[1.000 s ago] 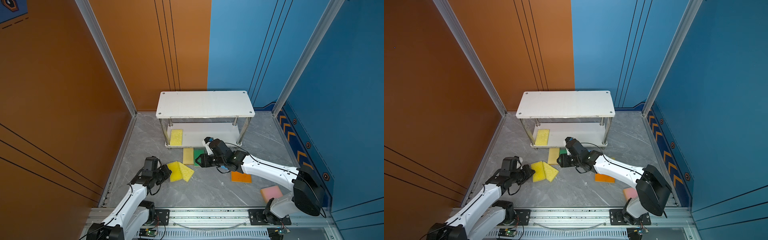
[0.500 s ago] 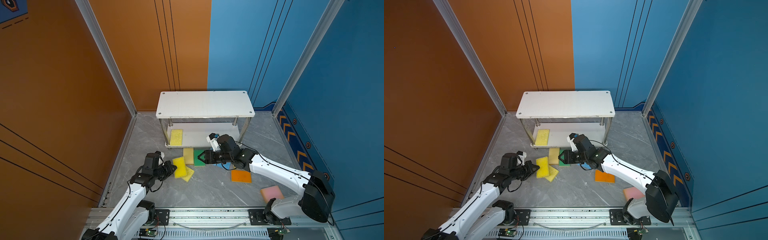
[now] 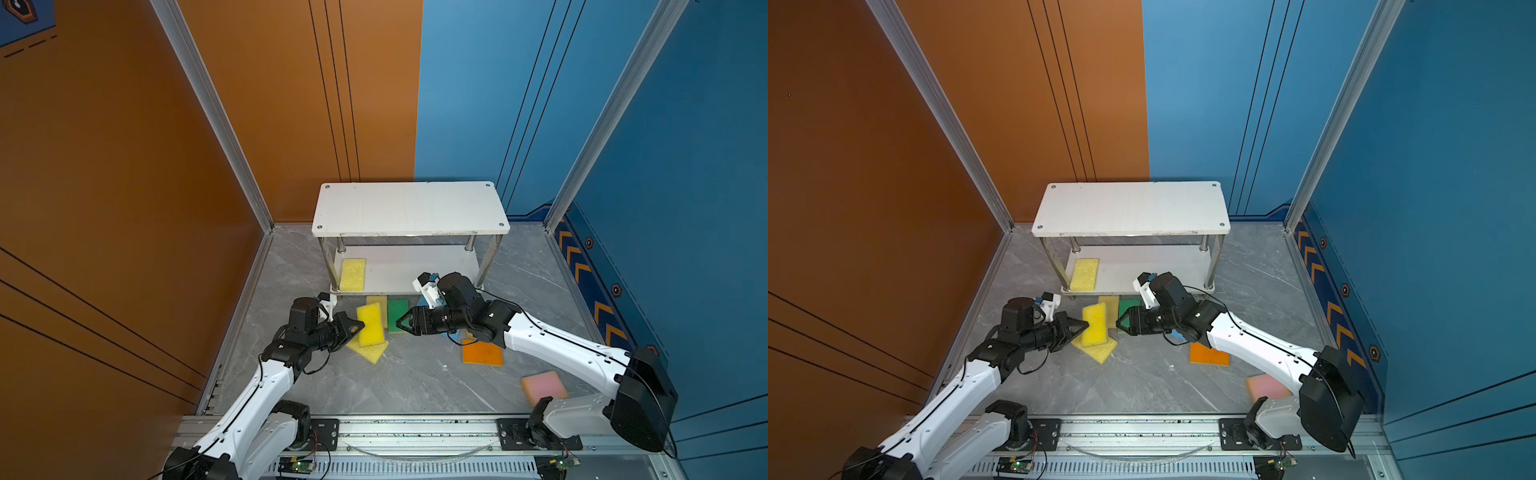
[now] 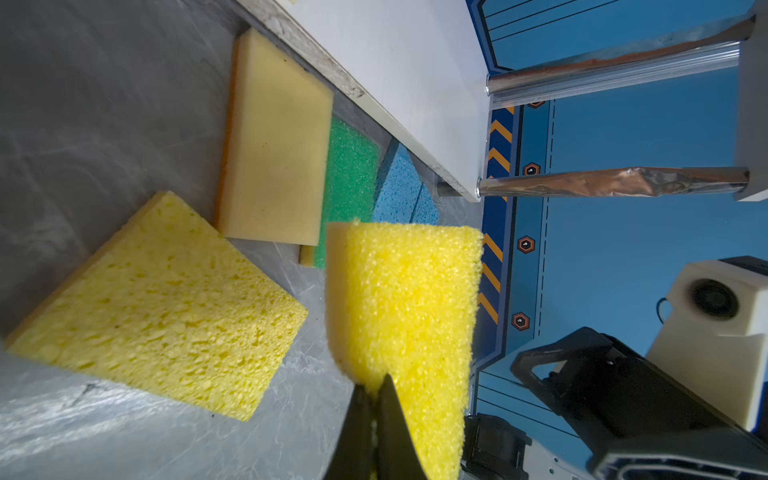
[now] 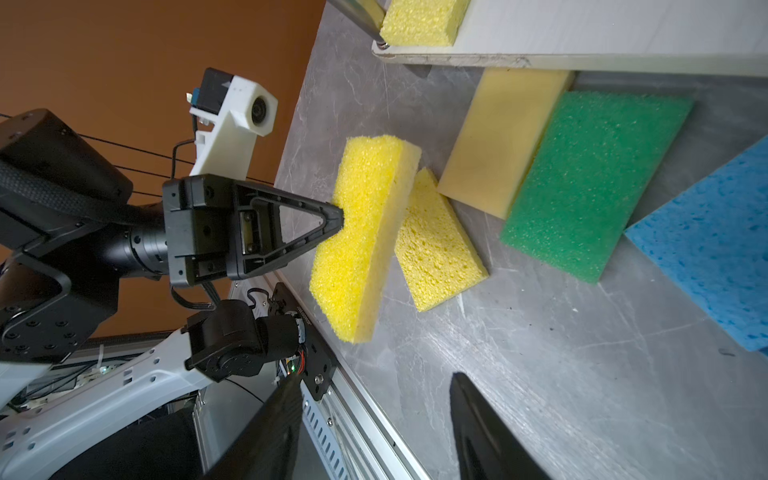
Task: Place and organize the cleaning sponges onto the shelf
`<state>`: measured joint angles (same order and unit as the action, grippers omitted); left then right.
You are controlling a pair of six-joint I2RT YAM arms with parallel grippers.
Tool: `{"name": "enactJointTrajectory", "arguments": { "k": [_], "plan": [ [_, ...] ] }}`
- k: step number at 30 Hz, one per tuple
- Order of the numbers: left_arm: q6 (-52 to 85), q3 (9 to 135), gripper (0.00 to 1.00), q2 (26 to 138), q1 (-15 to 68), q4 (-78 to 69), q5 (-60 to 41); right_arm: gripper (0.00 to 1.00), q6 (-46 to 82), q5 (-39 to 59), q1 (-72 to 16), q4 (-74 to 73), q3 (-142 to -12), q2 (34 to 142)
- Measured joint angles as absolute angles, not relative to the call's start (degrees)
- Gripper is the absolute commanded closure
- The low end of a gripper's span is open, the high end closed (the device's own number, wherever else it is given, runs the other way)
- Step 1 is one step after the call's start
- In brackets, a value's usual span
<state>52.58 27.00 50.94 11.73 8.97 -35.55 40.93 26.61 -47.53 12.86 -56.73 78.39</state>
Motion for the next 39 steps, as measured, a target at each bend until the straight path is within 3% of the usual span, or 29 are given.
{"name": "enactJointTrajectory", "arguments": {
  "k": [22,29,39],
  "plan": [
    [56.0,29.4,1.00,51.9,17.3,6.5,-35.8,0.48,44.9,29.5,-52.1,4.3,-55.2,82.4],
    [56.5,29.7,1.00,52.3,18.2,6.5,-34.7,0.62,45.1,28.2,-52.1,4.3,-54.7,82.4],
    [56.6,30.0,1.00,52.7,18.5,6.3,-34.3,0.75,45.0,26.5,-52.1,4.5,-54.5,82.4]
  ]
}}
